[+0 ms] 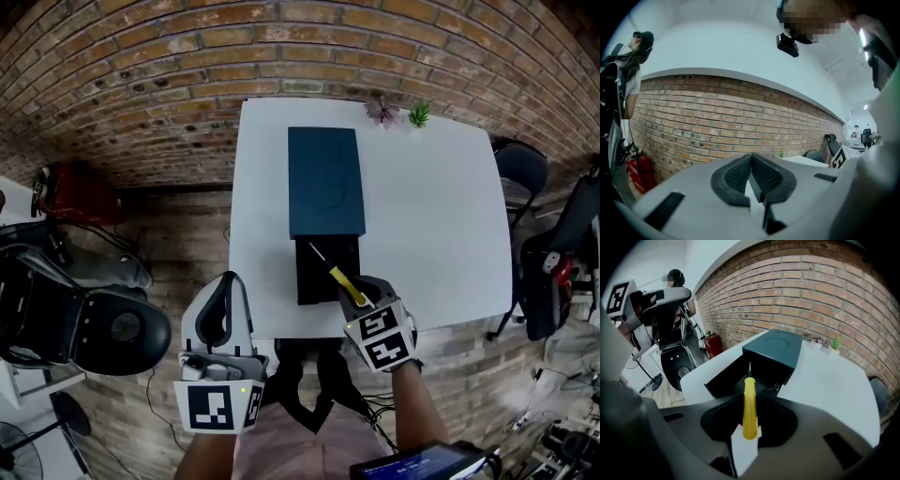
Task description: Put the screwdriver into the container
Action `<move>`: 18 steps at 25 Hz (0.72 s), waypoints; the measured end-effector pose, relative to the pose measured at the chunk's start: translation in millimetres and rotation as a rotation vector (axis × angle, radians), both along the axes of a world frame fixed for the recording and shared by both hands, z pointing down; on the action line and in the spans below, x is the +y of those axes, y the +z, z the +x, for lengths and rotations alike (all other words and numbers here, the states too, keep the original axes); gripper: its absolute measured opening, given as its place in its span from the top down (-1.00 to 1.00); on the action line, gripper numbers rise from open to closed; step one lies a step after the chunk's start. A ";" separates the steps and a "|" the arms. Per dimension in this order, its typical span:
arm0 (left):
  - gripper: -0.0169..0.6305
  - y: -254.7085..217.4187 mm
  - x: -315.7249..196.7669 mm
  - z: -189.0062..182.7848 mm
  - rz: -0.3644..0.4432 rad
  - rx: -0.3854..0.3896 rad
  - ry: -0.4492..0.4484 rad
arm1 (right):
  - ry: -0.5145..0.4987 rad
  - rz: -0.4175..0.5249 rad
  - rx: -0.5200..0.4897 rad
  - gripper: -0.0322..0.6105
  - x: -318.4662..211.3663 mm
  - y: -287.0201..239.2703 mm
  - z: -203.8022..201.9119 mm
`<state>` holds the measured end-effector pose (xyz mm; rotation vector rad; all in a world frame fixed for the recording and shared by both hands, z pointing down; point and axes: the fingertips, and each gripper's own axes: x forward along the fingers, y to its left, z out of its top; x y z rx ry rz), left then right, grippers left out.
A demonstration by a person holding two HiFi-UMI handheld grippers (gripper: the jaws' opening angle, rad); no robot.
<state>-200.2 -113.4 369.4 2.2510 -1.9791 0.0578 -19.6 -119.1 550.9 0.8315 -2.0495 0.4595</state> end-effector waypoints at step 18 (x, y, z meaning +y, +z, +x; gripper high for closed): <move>0.91 15.2 -16.8 -19.0 -0.038 -0.006 -0.053 | -0.055 0.003 0.044 0.64 -26.6 22.5 -21.4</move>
